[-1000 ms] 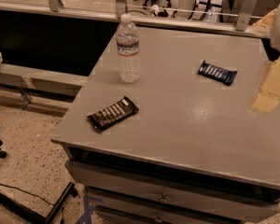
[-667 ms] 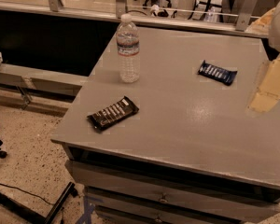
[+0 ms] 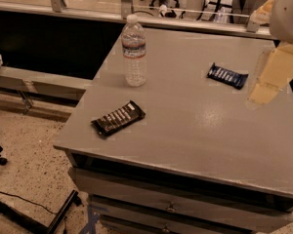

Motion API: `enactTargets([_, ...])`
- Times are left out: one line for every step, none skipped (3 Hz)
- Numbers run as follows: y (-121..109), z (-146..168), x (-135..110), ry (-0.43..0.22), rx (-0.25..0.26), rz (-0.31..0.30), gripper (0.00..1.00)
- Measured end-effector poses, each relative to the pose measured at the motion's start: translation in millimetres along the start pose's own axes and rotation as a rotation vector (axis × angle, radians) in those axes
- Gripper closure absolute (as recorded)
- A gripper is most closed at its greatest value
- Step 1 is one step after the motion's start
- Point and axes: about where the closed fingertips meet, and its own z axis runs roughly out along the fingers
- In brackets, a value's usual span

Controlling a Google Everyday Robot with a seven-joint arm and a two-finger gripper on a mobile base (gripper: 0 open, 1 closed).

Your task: Move water bottle near rxbar blueberry

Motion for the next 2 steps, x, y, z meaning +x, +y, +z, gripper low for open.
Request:
enactTargets([-17,0,-25,-0.031,0.008,-0.024,0.0])
enactTargets([-34,4,-56,-0.067,0.003,-0.058,0.0])
